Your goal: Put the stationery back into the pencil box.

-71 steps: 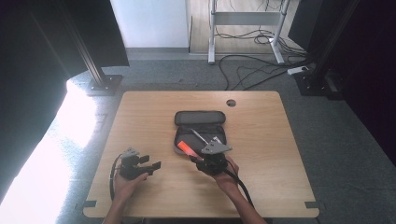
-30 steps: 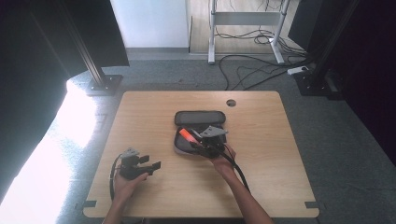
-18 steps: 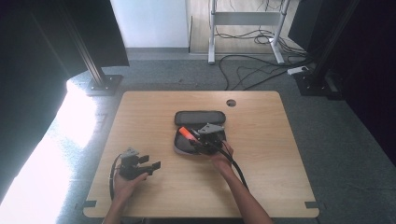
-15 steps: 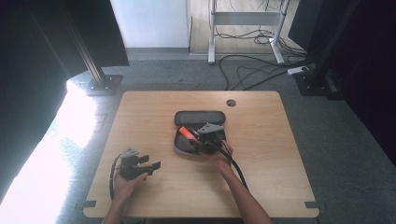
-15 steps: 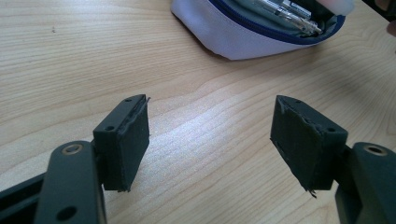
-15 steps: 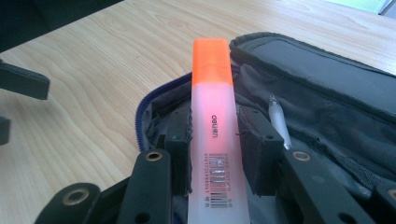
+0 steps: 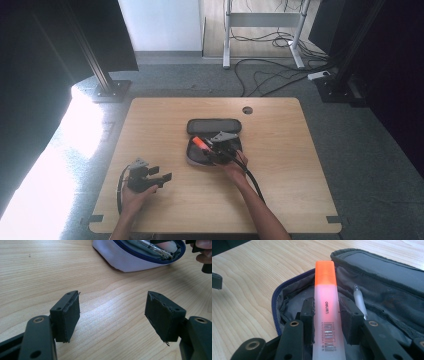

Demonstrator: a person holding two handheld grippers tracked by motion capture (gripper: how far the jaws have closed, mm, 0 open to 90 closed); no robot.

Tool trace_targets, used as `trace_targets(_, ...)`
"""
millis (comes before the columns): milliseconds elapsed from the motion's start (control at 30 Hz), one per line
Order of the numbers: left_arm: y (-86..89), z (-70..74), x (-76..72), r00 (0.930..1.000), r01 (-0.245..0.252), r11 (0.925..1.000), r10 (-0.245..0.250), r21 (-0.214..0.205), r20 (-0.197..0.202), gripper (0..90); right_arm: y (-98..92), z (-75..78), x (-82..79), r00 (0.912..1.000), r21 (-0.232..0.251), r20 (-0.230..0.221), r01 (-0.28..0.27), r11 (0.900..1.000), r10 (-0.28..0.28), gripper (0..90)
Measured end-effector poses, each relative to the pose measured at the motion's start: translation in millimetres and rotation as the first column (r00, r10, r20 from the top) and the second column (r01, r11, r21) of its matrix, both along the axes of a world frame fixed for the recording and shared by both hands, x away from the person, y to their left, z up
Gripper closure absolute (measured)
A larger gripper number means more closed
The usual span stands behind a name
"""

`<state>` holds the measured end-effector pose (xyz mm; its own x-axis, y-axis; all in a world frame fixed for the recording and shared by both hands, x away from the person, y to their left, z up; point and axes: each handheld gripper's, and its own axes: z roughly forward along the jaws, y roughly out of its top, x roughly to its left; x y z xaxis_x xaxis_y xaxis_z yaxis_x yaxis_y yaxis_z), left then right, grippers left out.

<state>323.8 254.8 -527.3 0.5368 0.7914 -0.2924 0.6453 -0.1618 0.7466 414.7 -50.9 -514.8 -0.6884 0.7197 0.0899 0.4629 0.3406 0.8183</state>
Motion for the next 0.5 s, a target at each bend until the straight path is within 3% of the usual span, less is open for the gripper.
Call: trace_targets(500,0.3,-0.3,0.2,1.0000,0.000,1.0000,0.000,0.001,-0.002,28.7,10.7,-10.9,6.0,0.9999,-0.055,-0.015,-0.006,0.9985,0.005,65.4)
